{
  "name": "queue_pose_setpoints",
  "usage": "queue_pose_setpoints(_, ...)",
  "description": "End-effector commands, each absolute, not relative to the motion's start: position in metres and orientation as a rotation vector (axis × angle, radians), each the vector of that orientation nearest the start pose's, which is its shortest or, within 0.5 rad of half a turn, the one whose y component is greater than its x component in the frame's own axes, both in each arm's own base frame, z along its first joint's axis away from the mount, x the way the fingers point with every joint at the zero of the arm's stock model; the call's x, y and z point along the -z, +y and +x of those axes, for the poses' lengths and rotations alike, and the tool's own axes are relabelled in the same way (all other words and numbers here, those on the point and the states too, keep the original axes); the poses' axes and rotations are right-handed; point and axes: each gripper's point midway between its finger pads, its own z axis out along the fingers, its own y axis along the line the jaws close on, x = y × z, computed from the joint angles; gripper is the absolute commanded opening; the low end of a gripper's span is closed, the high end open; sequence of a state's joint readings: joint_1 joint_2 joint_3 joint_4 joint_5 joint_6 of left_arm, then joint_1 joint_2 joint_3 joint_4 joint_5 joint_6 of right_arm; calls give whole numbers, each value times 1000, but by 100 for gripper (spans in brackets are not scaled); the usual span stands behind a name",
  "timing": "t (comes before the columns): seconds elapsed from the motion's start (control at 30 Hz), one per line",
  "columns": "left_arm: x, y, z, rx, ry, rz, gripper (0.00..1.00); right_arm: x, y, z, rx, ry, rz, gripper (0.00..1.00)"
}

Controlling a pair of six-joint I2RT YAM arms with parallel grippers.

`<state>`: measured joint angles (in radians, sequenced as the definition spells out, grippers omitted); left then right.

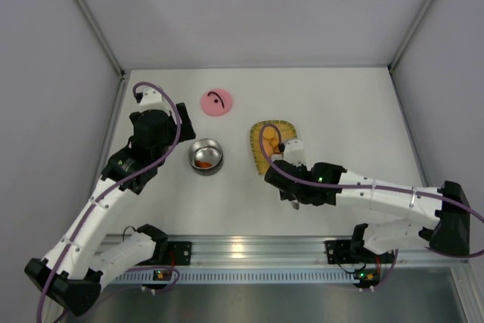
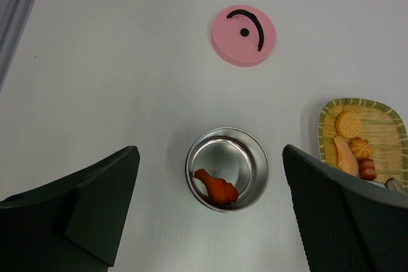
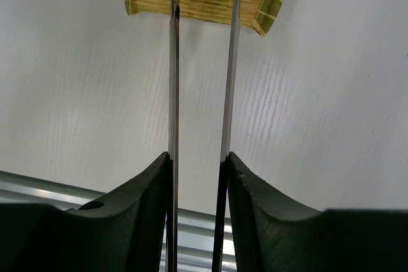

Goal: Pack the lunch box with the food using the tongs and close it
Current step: Pick up the fake food from the plate.

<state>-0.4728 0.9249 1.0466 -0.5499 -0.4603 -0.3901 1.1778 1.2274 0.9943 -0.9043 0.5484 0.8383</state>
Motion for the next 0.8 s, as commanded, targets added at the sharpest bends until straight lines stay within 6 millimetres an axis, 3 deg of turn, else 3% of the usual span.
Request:
queue_pose_setpoints(0.0, -294, -79, 297, 124, 1899, -212, 99, -145, 224, 165, -150, 2401, -225, 36)
queue_pose_setpoints(0.17, -293, -80, 298, 126, 1901, -212, 99, -148, 223, 164, -147, 2400, -227, 27)
queue_pose_setpoints(0.47, -294, -79, 297, 124, 1899, -214, 99, -180, 220, 169, -165, 2347, -222, 20)
queue_pose_setpoints(0.77, -294, -75, 298, 106, 1896, -233, 99, -202, 246, 179, -199, 2316, -296, 19)
